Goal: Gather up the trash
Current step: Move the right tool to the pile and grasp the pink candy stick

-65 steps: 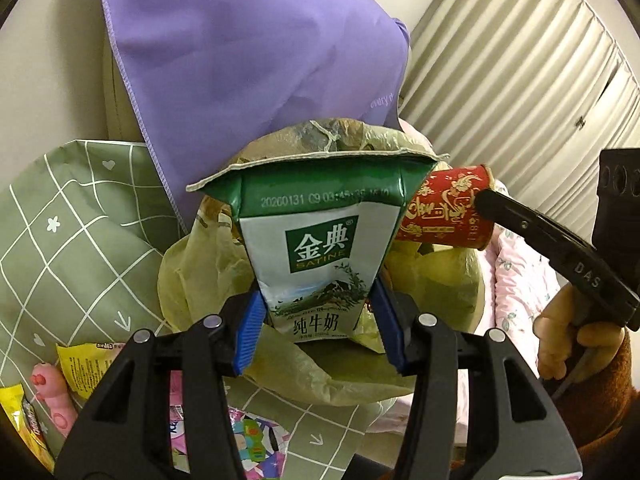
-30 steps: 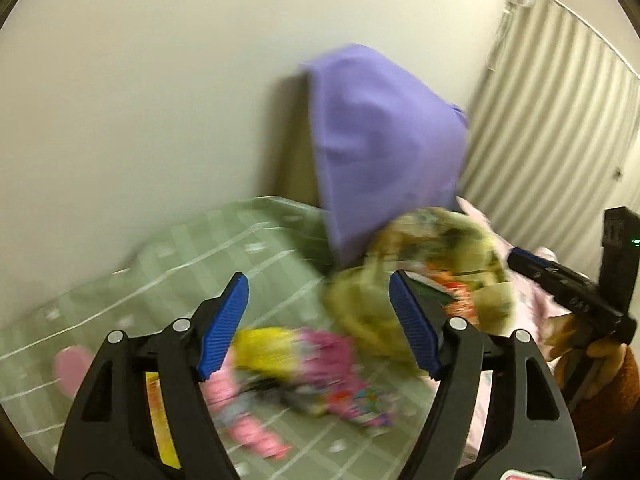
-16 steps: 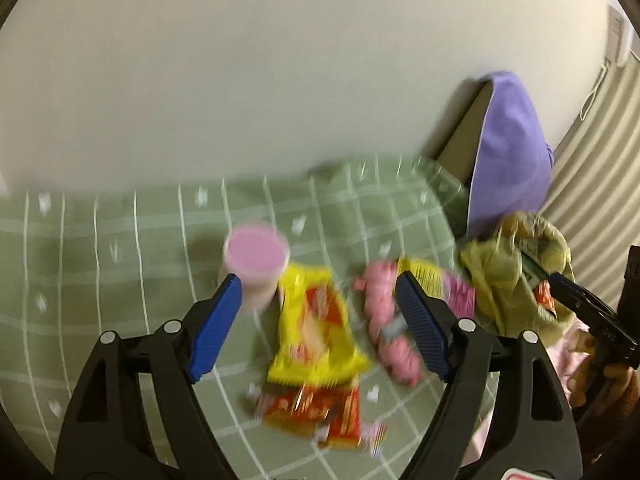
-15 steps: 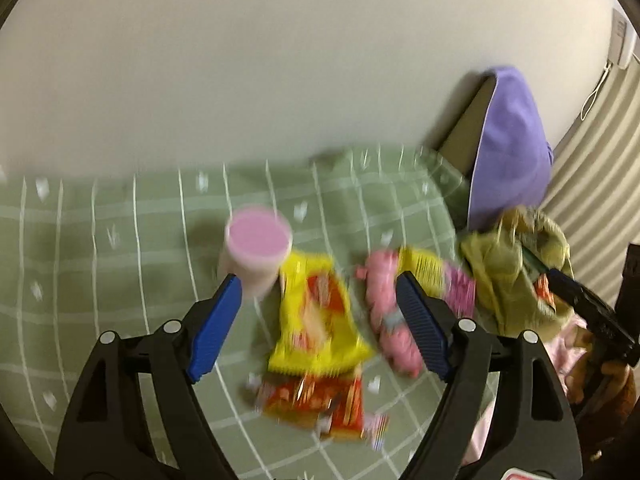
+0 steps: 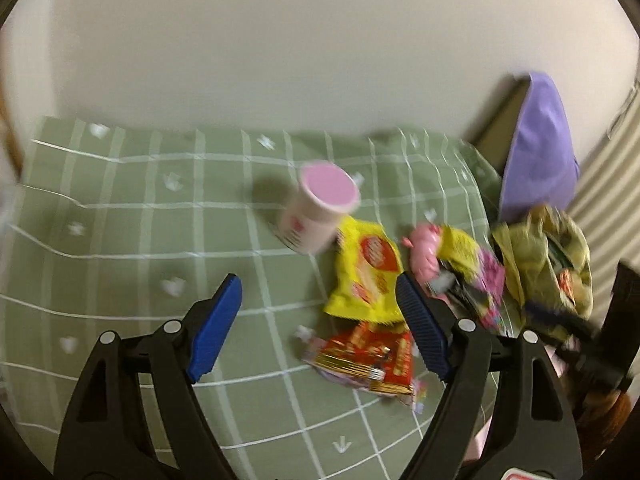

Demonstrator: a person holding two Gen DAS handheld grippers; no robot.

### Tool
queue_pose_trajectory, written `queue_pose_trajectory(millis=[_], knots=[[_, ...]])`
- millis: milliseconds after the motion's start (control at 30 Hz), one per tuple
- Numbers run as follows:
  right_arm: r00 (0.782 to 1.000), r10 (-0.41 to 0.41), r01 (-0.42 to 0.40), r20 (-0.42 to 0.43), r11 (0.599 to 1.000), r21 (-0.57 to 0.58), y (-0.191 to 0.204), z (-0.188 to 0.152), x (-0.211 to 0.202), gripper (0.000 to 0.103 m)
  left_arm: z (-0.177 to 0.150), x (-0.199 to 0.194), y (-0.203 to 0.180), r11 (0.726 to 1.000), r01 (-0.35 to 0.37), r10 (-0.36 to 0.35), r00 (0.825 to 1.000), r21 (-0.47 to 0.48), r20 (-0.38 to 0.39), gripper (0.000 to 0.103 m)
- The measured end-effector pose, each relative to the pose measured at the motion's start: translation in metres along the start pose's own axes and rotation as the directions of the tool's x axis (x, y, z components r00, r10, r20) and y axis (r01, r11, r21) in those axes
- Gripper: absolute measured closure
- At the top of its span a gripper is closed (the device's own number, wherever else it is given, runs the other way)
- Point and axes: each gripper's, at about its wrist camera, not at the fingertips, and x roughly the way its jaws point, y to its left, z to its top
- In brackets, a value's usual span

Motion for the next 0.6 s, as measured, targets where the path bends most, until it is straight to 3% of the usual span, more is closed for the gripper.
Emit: queue_pose_trajectory(millis=[100, 167, 300, 400, 600], knots=[[0.99, 0.124, -0.13, -0.07, 0.988, -0.086, 0.033, -0.004, 0.029, 0.06, 0.006, -0.02, 0.007, 0.999, -0.045, 0.045, 0.998, 0.012, 0.04, 0.028], [0.979, 0.166, -0.183, -0.115, 0.971, -0.154, 0.054, -0.005, 0.046, 0.063, 0.007, -0.034, 0.015, 0.997, -0.076, 0.075, 0.995, 0.011, 0.06, 0.028], [0.976, 0.129, -0.173, -0.175, 0.948, -0.266, 0.082, -0.009, 0.081, 0.071, 0.009, -0.05, 0.033, 0.995, -0.087, 0.091, 0.993, -0.053, 0.078, 0.028], [0.97, 0.113, -0.173, -0.214, 0.942, -0.288, 0.085, -0.012, 0.095, 0.08, 0.008, -0.053, 0.04, 0.993, -0.085, 0.092, 0.993, -0.083, 0.077, 0.028], [0.978, 0.08, -0.134, -0.192, 0.947, -0.291, 0.072, -0.019, 0.069, 0.091, 0.001, -0.039, 0.035, 0.995, -0.064, 0.066, 0.997, -0.071, 0.035, 0.028]])
